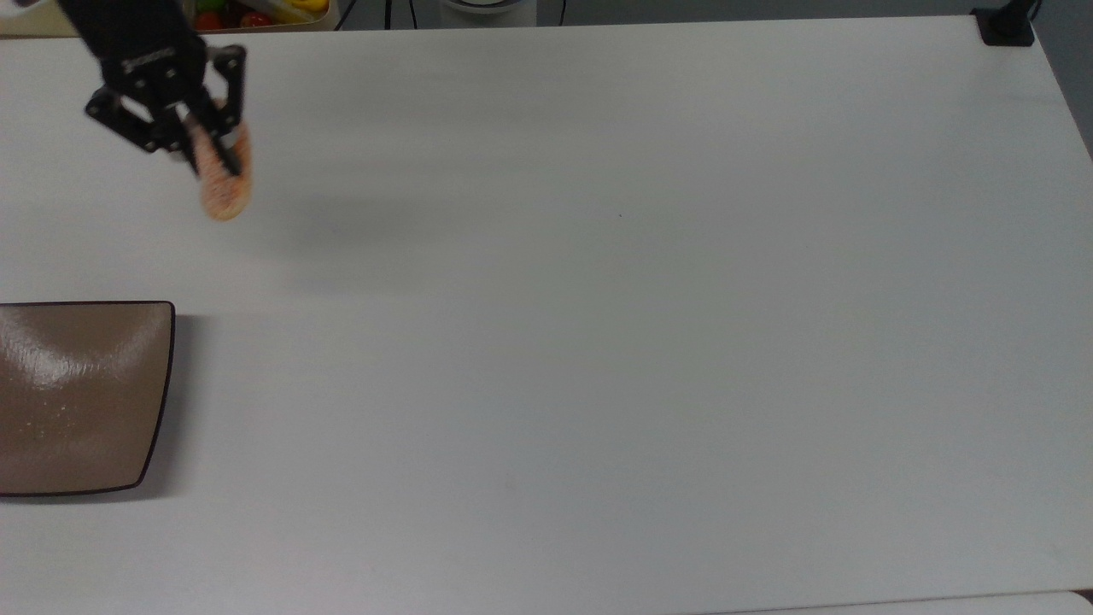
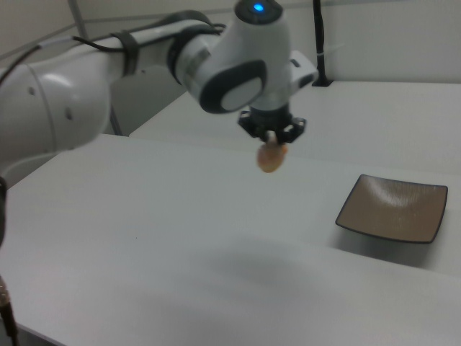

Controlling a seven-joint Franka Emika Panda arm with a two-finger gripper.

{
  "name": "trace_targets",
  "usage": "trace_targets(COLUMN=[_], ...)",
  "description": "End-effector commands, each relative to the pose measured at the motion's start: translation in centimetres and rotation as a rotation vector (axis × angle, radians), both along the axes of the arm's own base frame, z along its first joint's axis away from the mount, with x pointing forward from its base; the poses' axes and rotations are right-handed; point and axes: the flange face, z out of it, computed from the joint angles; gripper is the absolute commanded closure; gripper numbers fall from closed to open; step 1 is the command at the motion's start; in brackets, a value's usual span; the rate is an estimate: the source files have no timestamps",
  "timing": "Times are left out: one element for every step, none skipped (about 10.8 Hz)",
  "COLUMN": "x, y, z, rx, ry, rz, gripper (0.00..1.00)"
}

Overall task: Bread is placed on a ceramic plate
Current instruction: 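Lift the bread roll and carry it toward the brown plate, then lower the bread roll onto the plate and open the gripper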

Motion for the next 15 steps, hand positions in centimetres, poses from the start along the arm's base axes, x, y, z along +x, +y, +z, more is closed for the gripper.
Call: trace_targets(x=[4.1,5.2,6.4,7.4,8.2,8.9,9.6,10.4,10.7,10.9,11.0,10.9,11.0,10.9,10.8], y=[-4.3,-5.3,-6.2,-7.0,-7.8,-8.6,-9.3,-9.8,-10.4,-10.9,-11.0,-11.1,-11.3,-11.7,-12.1], z=[-3.0,-4.1,-5.3,-6.8,-8.4,-10.4,-12.1,-13.8,-15.8,-17.4,-18.7,-19.3,-20.6,-21.0,-21.7], rx=[-0.012,-0.024,-0.037,-0.051,-0.069,-0.089,-0.103,-0.118,-0.133,-0.161,-0.176,-0.182,-0.194,-0.206,-0.214], ry=[-0.167,-0.191,-0.219,-0.247,-0.274,-0.296,-0.318,-0.335,-0.344,-0.355,-0.349,-0.345,-0.336,-0.34,-0.342], rz=[-0.089,-0.11,-0.13,-0.158,-0.182,-0.201,-0.222,-0.237,-0.254,-0.245,-0.224,-0.214,-0.196,-0.194,-0.204], gripper=[0.76,0.76,0.76,0.76,0.76,0.76,0.76,0.76,0.76,0.76,0.76,0.75,0.75,0.71,0.65])
